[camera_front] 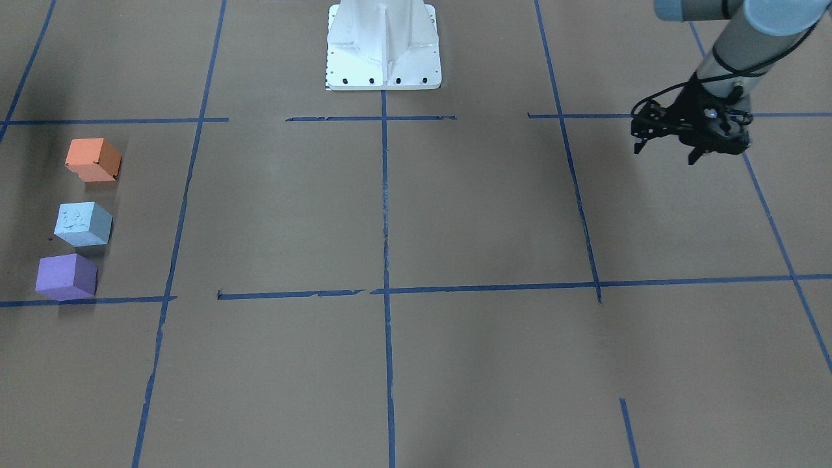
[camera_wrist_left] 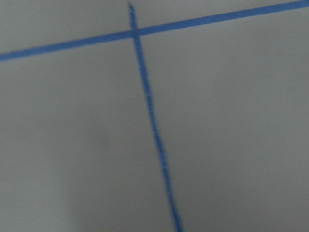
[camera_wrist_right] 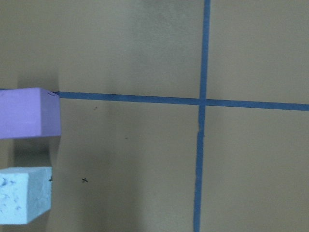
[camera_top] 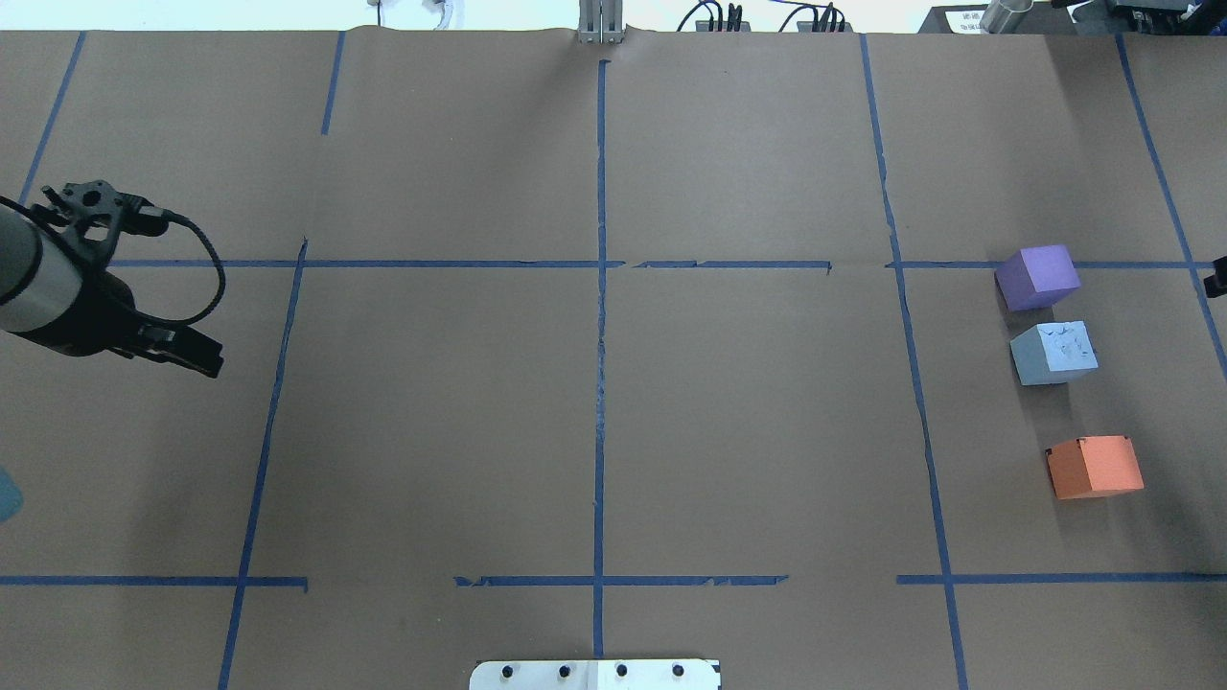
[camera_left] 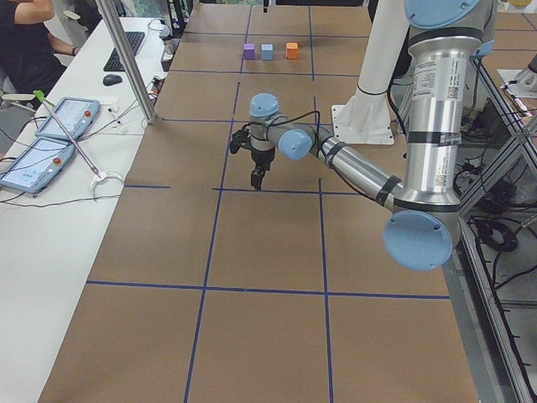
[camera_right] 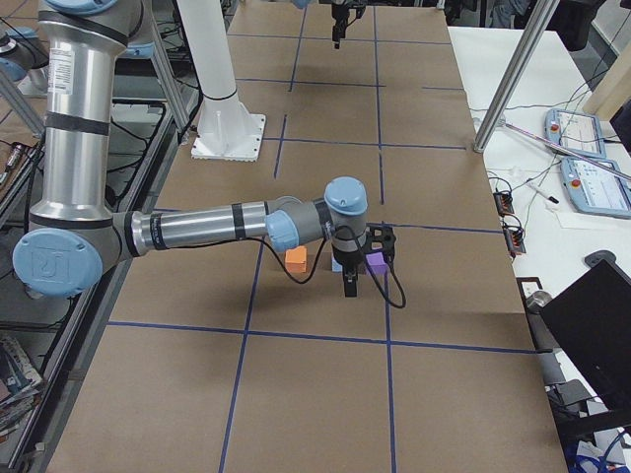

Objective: Place blue block between orange and purple blocks

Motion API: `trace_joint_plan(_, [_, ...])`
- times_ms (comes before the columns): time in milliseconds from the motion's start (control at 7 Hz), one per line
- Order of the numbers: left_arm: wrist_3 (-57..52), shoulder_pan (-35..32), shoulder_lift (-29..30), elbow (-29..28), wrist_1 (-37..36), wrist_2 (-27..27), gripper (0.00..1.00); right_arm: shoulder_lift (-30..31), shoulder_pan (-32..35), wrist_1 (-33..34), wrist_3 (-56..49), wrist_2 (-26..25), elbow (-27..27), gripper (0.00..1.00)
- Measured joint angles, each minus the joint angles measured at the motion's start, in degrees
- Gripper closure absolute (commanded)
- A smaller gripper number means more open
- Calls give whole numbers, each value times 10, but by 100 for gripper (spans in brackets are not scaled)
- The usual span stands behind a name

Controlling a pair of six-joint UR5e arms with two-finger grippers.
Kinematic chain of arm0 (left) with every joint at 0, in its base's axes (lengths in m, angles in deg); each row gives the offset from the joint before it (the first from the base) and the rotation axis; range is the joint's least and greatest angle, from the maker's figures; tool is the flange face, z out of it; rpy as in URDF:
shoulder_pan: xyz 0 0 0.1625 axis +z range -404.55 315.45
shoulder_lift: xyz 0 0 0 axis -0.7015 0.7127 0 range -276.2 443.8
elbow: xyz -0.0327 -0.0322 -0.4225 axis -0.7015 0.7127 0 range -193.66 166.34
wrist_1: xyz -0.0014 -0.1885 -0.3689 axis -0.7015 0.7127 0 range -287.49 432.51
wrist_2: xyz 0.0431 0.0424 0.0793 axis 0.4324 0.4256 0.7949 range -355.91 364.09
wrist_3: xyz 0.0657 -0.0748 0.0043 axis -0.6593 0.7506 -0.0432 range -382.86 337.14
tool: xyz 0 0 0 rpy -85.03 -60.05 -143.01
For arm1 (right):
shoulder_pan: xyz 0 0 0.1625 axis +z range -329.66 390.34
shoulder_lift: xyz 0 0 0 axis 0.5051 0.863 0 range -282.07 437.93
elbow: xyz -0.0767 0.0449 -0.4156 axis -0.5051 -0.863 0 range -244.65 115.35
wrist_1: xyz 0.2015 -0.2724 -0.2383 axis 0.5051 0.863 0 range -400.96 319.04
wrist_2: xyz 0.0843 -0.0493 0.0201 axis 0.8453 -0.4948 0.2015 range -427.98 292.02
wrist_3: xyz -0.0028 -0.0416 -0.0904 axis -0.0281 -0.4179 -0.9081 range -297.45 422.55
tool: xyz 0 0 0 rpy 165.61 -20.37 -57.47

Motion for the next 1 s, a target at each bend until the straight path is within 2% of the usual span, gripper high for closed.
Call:
trace_joint_plan(286, [-219,-147,-18,-103,0,-78,0,5,58,2,-91,47,-38,0])
trace_joint_plan(429, [-314,-220,-18,-158,-1,-99,0,10,67,2,-106,54,-38,0])
trace_joint_plan(571, [-363,-262,-16,-188,-10,-111,0,15,70,1,-112,57,-33,0])
trace_joint_plan(1000, [-372,-284,-6,-204,-56,-125,0,21,64,0,-115,56,-23,0])
